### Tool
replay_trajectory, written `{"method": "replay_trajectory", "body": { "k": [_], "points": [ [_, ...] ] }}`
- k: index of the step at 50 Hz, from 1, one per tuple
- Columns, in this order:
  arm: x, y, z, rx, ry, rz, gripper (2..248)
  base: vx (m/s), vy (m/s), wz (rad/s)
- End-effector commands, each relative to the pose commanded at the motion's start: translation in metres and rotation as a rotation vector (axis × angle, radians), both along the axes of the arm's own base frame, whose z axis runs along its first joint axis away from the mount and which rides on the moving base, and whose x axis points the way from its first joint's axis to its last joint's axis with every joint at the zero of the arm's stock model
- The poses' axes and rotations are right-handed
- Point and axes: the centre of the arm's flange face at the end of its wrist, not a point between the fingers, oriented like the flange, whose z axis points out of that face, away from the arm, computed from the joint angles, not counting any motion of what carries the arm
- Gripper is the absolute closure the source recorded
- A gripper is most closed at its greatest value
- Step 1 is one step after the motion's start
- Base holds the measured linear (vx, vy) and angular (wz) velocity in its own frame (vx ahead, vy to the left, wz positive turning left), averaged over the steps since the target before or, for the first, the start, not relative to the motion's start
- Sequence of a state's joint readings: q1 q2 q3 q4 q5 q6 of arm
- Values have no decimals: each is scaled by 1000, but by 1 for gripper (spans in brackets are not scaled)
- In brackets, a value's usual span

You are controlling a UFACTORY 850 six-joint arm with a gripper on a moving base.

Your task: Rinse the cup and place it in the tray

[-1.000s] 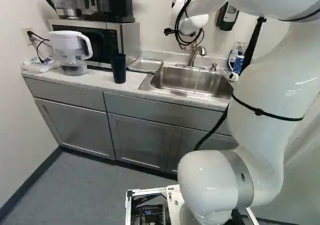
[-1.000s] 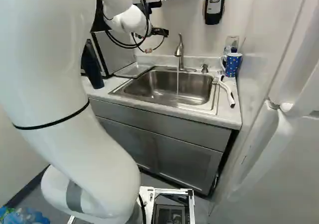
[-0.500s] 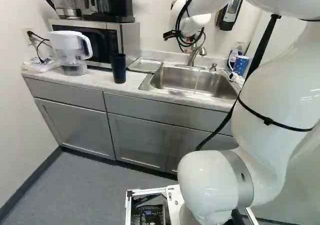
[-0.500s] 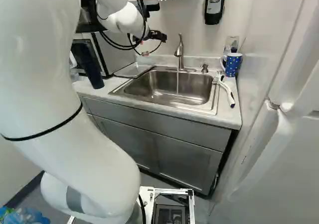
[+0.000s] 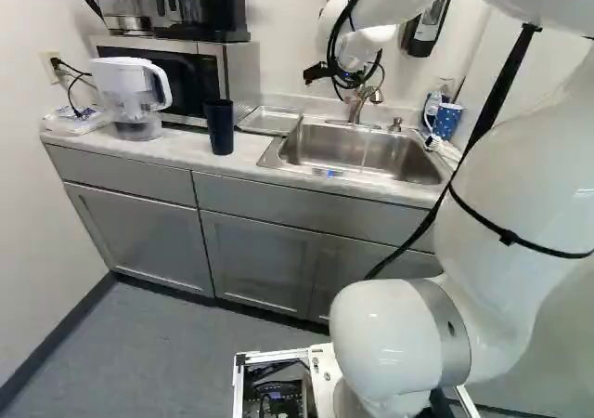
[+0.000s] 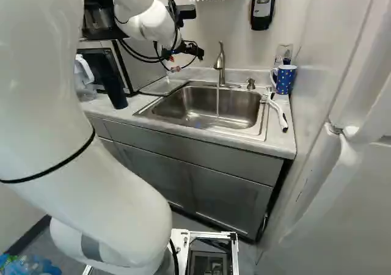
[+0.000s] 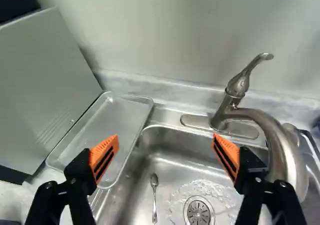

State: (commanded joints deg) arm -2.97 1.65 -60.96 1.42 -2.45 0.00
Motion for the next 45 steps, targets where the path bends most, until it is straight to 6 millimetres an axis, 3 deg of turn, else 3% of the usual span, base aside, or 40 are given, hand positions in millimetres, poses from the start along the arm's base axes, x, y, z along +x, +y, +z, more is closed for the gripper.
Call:
{"method": "replay_trajectory", "body": {
  "k": [45],
  "points": [
    [-36, -22, -17, 56, 221, -61, 3, 0, 0, 0]
  ]
}}
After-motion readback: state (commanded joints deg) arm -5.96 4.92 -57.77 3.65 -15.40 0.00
